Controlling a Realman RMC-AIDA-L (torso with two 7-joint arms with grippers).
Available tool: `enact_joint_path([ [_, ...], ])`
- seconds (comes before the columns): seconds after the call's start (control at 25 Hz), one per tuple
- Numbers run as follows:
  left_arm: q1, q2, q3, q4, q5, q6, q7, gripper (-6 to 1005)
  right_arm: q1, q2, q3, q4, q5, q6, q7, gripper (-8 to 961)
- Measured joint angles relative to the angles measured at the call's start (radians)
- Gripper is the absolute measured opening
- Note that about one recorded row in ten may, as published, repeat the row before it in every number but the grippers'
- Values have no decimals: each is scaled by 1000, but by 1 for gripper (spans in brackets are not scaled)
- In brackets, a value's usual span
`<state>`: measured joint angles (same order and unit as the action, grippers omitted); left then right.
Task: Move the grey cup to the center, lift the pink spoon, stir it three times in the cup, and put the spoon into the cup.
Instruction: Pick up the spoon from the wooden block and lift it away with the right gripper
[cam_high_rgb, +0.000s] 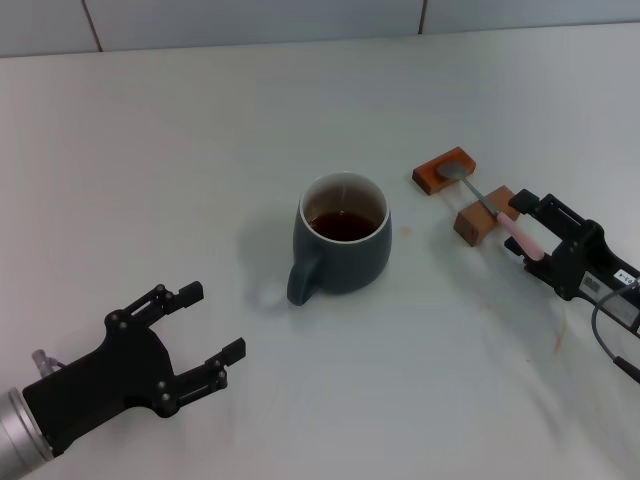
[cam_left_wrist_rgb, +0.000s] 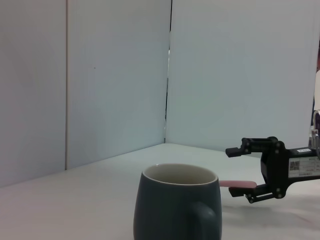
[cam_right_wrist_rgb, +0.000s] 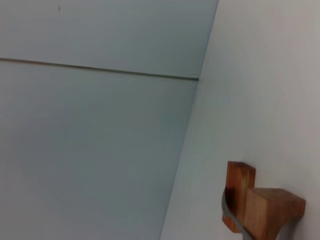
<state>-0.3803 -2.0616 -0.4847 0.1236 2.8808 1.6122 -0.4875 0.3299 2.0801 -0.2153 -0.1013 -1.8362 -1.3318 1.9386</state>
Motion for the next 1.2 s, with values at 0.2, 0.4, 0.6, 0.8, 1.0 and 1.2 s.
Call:
enact_joint_path([
  [0.2, 0, 0, 0, -2, 0, 0, -1, 813, 2, 0, -2, 4, 0, 12, 5, 745],
  [0.4, -1, 1, 0, -2, 0, 0, -2, 813, 4, -1, -4, 14, 2, 19, 9, 616],
  [0.6, -2, 2, 0, -2, 0, 0, -2, 813, 3, -2, 2, 14, 3, 19, 10, 436],
  [0.8, -3, 2, -1, -2, -1, 0, -2, 813, 3, -3, 4, 14, 3, 19, 11, 333],
  [1.0, -1, 2, -2, -2, -1, -1, -2, 813, 1, -3, 5, 12, 4, 19, 7, 307],
  [1.2, 3, 1, -6, -2, -2, -1, -2, 813, 1, -1, 9, 12, 16, -1, -63, 216],
])
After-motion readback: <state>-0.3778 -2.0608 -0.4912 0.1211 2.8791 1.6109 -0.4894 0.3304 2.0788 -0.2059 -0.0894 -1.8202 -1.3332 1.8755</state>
